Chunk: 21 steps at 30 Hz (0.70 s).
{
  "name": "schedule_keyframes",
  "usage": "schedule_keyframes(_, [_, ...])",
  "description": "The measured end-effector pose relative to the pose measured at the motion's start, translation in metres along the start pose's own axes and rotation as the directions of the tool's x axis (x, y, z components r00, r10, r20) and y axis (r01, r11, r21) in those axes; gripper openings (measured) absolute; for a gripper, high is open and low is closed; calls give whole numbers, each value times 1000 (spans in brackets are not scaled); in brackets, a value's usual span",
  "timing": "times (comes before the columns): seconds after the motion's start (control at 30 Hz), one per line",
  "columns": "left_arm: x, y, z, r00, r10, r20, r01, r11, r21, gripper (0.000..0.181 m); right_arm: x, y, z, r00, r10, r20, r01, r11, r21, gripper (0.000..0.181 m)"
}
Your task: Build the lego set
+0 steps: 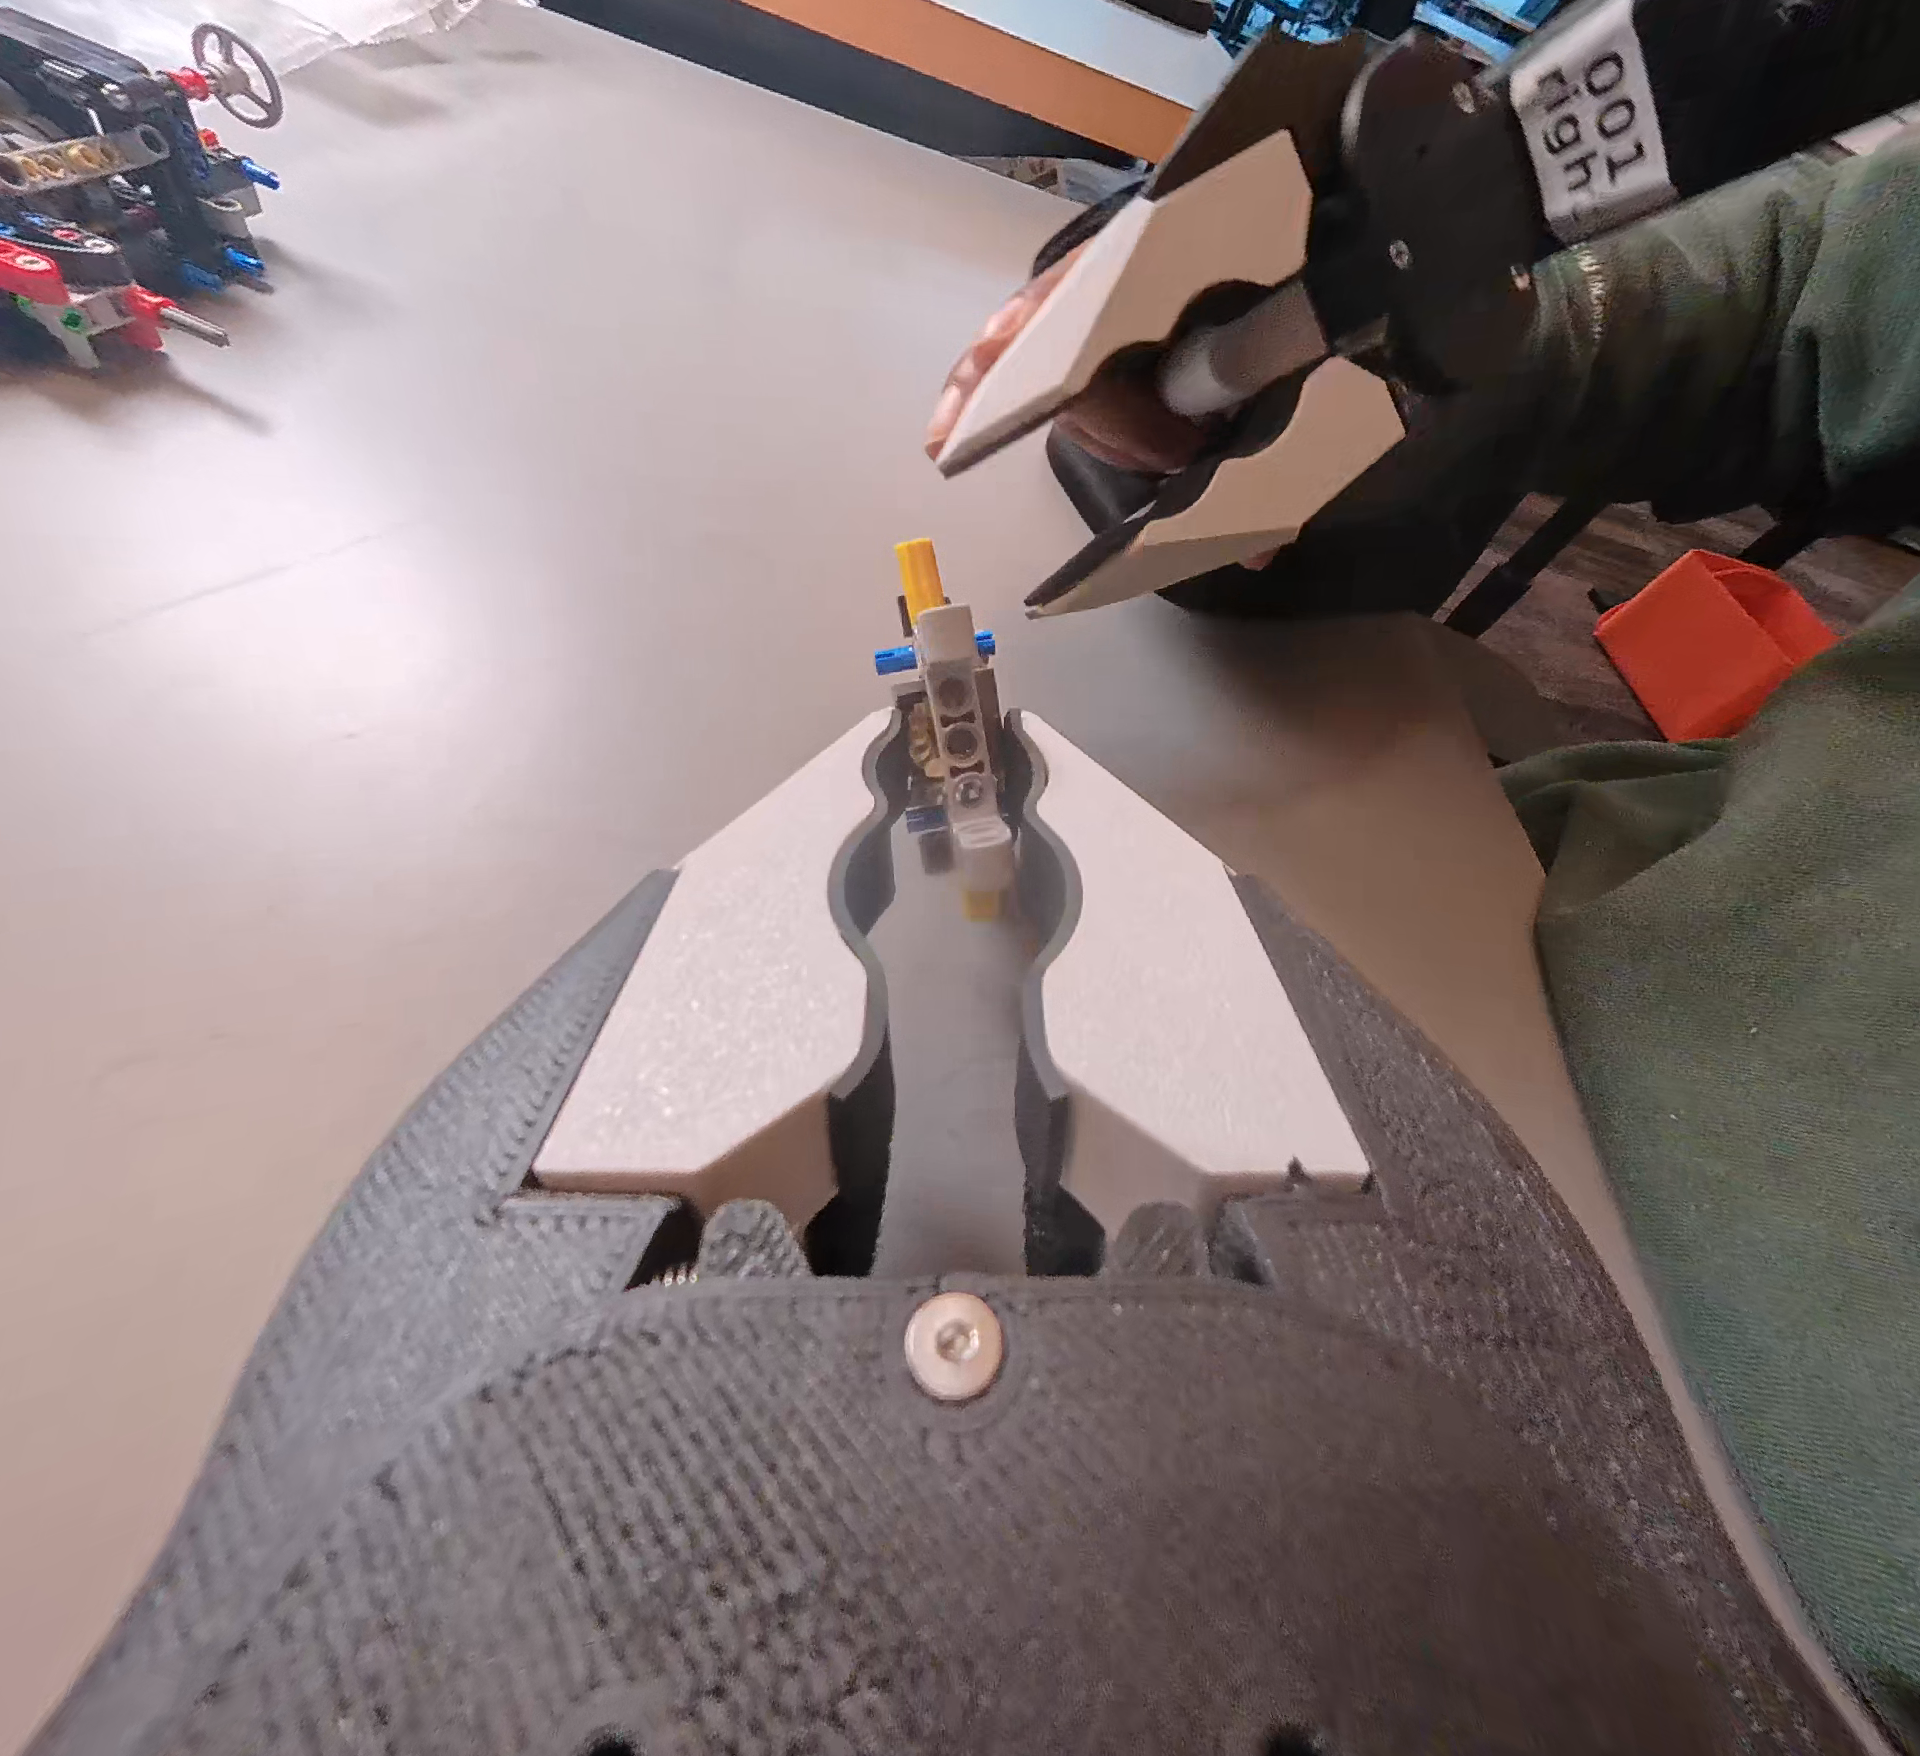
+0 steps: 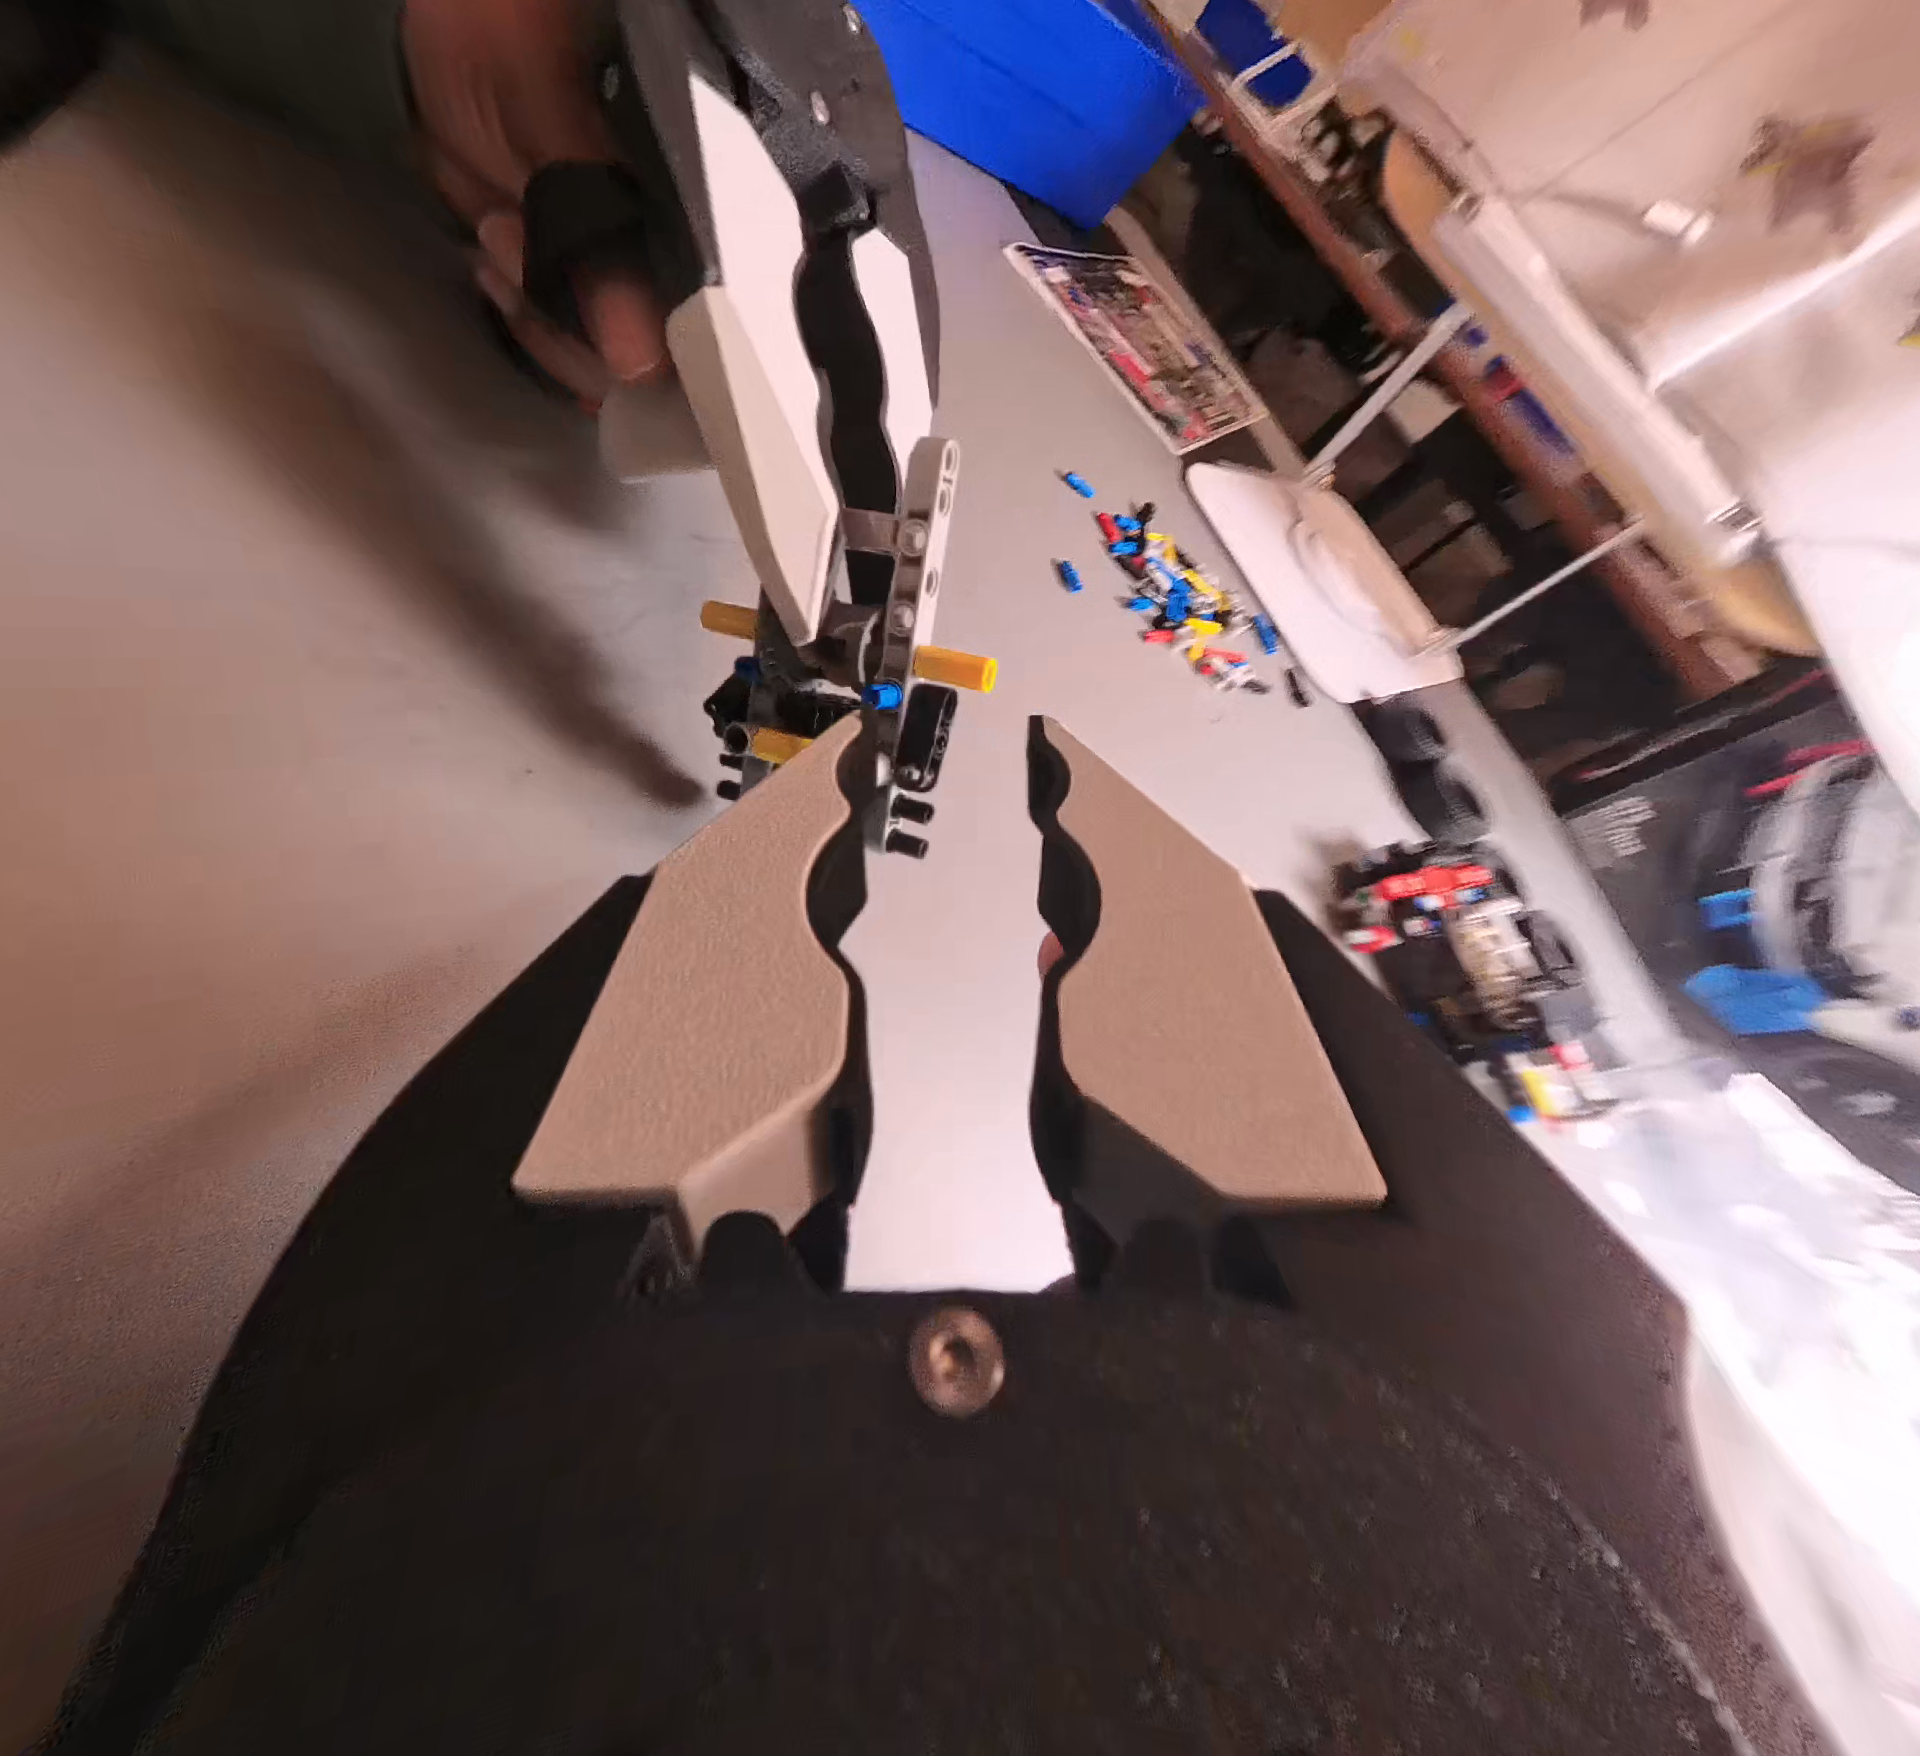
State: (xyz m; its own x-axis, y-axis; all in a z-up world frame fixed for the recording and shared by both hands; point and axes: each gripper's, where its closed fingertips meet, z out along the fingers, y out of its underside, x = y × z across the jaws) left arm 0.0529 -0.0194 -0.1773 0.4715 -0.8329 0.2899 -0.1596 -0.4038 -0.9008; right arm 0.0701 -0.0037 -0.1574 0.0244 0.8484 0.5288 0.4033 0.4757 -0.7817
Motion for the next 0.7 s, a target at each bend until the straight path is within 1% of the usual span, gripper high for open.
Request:
schedule_keyframes(0.07, [4,1,0,999,-11,-34,11,1000,-6,16,-4,3,-1,988,119,97,-119,993,-6,32])
schedule_keyframes(0.13, [9,2,0,997,-26,-70,25,1000,-11,16,-11,7,-2,960,198,198,-194,980,-40,37])
schedule_keyframes(0.2, [13,4,0,994,-36,-99,35,999,-21,16,-19,13,-3,935,227,273,-214,974,-79,37])
schedule_keyframes(0.27, [15,5,1,992,-45,-116,42,999,-27,16,-25,18,-2,925,226,305,-204,974,-103,35])
schedule_keyframes(0.3, [15,5,1,991,-50,-121,47,999,-26,16,-28,19,-1,923,222,316,-197,974,-108,32])
schedule_keyframes(0.4, [14,4,0,989,-73,-127,71,997,-21,16,-33,22,1,918,215,333,-186,976,-115,11])
schedule_keyframes(0.47, [12,3,-1,989,-82,-124,81,997,-14,16,-32,22,3,916,225,331,-197,973,-117,9])
schedule_keyframes(0.57, [6,3,-1,992,-88,-89,87,996,-14,16,-29,25,6,901,287,327,-249,956,-152,8])
schedule_keyframes(0.63, [-1,3,-1,995,-88,-47,88,996,-12,16,-29,27,8,879,355,317,-304,931,-201,8])
schedule_keyframes(0.7, [-10,2,-2,997,-70,19,70,998,-2,18,-26,30,11,851,442,285,-377,891,-254,8])
